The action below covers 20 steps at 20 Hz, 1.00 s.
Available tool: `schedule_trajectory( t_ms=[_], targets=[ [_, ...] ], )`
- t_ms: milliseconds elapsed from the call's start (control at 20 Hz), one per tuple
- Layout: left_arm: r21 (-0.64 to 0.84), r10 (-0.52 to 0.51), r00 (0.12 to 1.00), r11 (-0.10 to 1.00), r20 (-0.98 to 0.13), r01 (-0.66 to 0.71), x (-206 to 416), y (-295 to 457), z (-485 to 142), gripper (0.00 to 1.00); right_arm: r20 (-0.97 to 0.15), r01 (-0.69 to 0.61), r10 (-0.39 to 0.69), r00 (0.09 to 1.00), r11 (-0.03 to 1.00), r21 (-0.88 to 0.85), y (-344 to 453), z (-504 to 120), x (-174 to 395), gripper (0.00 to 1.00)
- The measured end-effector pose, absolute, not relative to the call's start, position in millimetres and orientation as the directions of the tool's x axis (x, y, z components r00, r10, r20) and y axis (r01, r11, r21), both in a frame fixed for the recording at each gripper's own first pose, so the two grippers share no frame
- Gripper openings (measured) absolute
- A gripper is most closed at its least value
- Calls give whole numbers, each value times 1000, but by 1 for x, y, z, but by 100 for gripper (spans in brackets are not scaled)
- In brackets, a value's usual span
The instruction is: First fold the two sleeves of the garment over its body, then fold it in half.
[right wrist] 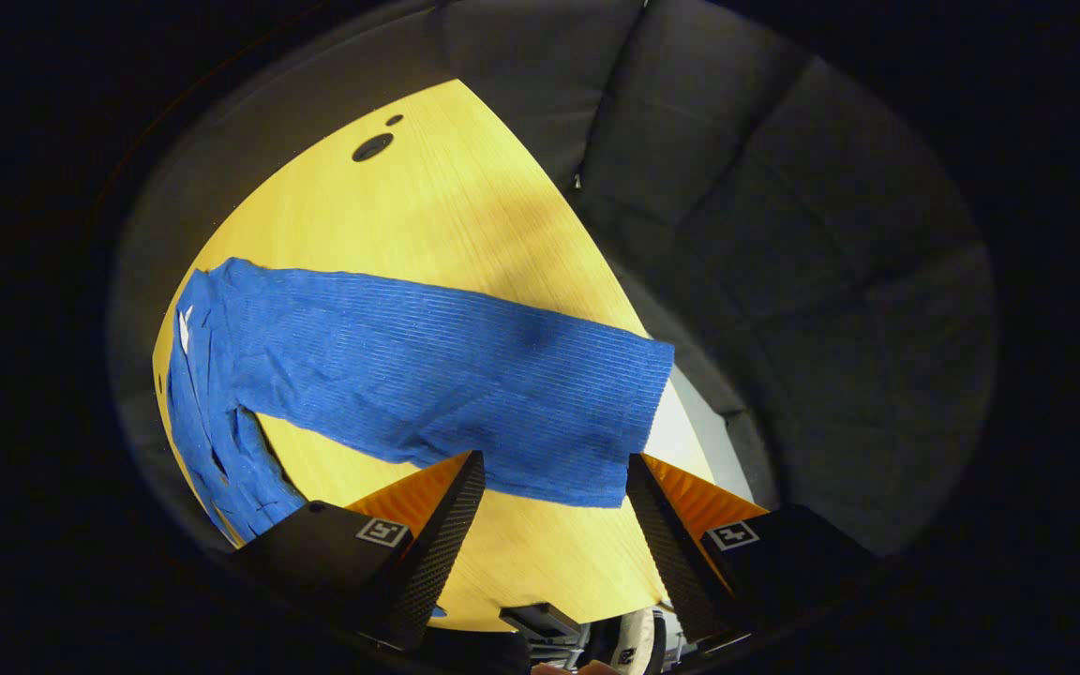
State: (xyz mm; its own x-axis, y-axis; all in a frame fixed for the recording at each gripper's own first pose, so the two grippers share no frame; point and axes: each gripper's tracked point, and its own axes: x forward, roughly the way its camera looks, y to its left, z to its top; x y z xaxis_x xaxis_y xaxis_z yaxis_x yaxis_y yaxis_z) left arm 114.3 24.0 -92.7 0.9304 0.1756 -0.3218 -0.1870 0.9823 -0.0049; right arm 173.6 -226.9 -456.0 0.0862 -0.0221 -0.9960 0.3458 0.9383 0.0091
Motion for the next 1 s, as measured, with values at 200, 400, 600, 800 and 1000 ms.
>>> schedule_trajectory(
  t_ms=[200, 400, 600, 800, 1000],
  targets=[
    [30, 151, 925, 988, -348, -149, 143, -4, -99, 82, -999, 343, -36, 21, 939, -27, -241, -485, 168, 98],
    [18, 131, 922, 991, -365, -134, 156, -16, -102, 82, -1000, 391, 3, 21, 920, 11, -242, -487, 168, 98],
    [31, 112, 933, 994, -342, -108, 161, -17, -95, 82, -998, 464, 39, 40, 884, 53, -232, -488, 181, 34],
    [37, 95, 940, 995, -327, -88, 161, -2, -92, 82, -994, 448, 41, 98, 890, 81, -227, -471, 188, 6],
    [19, 87, 945, 996, -315, -86, 150, 39, -96, 82, -966, 335, -14, 260, 939, 76, -191, -393, 221, 5]
  ],
)
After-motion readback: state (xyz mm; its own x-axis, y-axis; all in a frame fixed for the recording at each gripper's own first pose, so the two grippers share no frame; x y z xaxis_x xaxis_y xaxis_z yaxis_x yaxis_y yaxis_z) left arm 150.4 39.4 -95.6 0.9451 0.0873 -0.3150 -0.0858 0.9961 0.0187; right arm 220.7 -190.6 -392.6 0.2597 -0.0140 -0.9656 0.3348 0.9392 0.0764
